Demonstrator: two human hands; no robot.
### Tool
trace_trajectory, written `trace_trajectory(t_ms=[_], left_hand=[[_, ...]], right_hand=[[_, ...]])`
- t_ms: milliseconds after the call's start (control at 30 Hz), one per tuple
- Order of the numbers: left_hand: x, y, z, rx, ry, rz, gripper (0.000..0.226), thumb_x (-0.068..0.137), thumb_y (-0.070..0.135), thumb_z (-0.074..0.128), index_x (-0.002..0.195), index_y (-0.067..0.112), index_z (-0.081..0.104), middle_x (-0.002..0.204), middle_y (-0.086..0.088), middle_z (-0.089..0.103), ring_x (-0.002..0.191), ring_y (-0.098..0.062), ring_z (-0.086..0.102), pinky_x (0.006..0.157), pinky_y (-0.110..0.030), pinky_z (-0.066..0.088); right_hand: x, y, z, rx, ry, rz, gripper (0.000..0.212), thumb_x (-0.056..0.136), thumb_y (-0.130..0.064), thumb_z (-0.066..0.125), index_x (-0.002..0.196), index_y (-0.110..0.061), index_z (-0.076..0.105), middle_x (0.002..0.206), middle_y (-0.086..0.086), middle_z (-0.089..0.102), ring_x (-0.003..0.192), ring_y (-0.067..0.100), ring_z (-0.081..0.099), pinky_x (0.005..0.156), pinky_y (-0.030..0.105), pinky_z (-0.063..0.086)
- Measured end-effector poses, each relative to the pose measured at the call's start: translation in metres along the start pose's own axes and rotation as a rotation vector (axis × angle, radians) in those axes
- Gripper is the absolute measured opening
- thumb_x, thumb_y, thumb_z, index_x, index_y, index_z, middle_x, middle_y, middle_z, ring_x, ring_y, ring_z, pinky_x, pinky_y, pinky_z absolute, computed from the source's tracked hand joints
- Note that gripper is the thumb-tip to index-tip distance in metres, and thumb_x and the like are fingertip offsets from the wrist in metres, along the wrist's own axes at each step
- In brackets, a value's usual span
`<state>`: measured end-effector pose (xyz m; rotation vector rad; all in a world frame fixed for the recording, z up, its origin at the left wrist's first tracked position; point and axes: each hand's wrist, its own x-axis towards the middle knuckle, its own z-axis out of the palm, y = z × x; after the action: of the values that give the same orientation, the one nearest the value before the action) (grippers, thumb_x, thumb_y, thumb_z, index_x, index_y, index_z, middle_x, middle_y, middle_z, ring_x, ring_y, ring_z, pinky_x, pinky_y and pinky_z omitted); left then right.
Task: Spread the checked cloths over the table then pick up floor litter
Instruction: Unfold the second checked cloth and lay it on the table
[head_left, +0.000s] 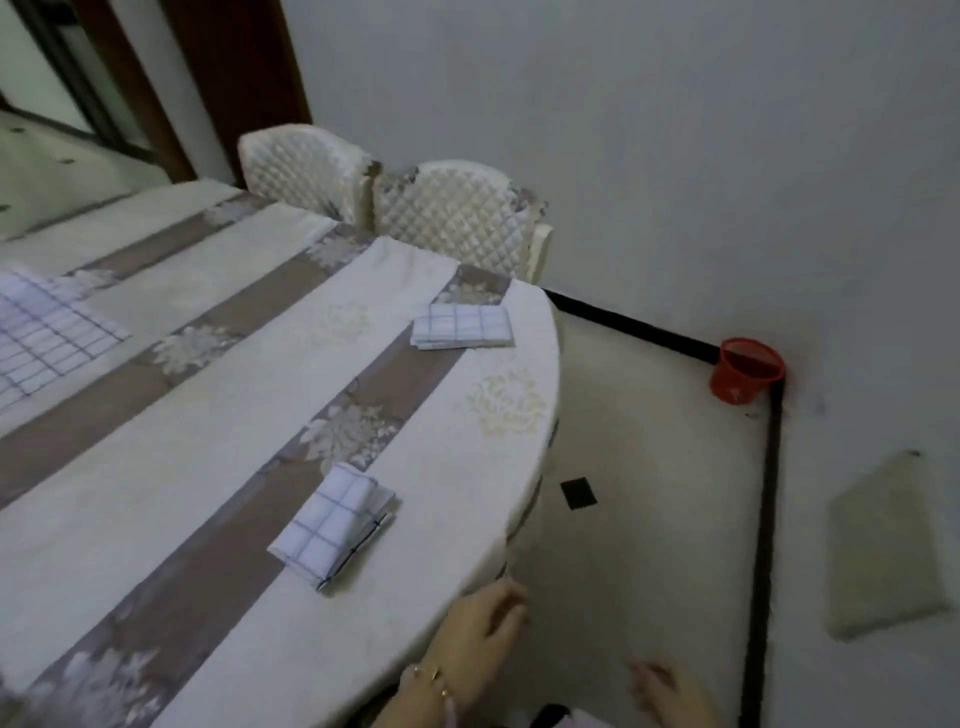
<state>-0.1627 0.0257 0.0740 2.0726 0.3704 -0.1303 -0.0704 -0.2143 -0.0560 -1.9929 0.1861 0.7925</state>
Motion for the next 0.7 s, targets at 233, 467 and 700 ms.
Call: trace_trajectory(t_ms=[233, 467, 700], left_hand=[[0.006, -0.038, -0.032, 0.517, 0.528, -0.108, 0.035, 0.076, 0.024, 0.041, 0.097, 0.023, 0.069, 0.095, 0.010, 0.068, 0.089, -0.005, 0.056, 0.077, -0.015, 0.040], [-0.020, -0.068, 0.001, 0.645, 0.561, -0.559, 0.068, 0.098, 0.034, 0.002, 0.110, 0.027, 0.069, 0.117, 0.007, 0.068, 0.104, -0.015, 0.068, 0.103, -0.027, 0.023], [-0.015, -0.056, 0.020, 0.492, 0.532, -0.768, 0.050, 0.098, 0.035, 0.005, 0.127, 0.029, 0.045, 0.129, 0.008, 0.061, 0.122, -0.011, 0.039, 0.112, -0.026, 0.001]], right_hand=[[0.049, -0.218, 0.025, -0.222, -0.339, -0.432, 0.018, 0.093, 0.000, 0.049, 0.091, -0.009, 0.065, 0.081, 0.010, 0.066, 0.078, 0.021, 0.063, 0.063, 0.013, 0.051], [0.071, -0.293, 0.097, -0.660, -0.646, -0.846, 0.019, 0.089, -0.016, 0.056, 0.097, -0.032, 0.063, 0.101, -0.009, 0.067, 0.094, 0.007, 0.061, 0.084, 0.024, 0.048], [0.056, -0.304, 0.183, -0.810, -0.811, -1.504, 0.048, 0.073, -0.014, 0.068, 0.120, -0.017, 0.061, 0.128, 0.006, 0.057, 0.118, 0.023, 0.050, 0.100, 0.029, 0.038]])
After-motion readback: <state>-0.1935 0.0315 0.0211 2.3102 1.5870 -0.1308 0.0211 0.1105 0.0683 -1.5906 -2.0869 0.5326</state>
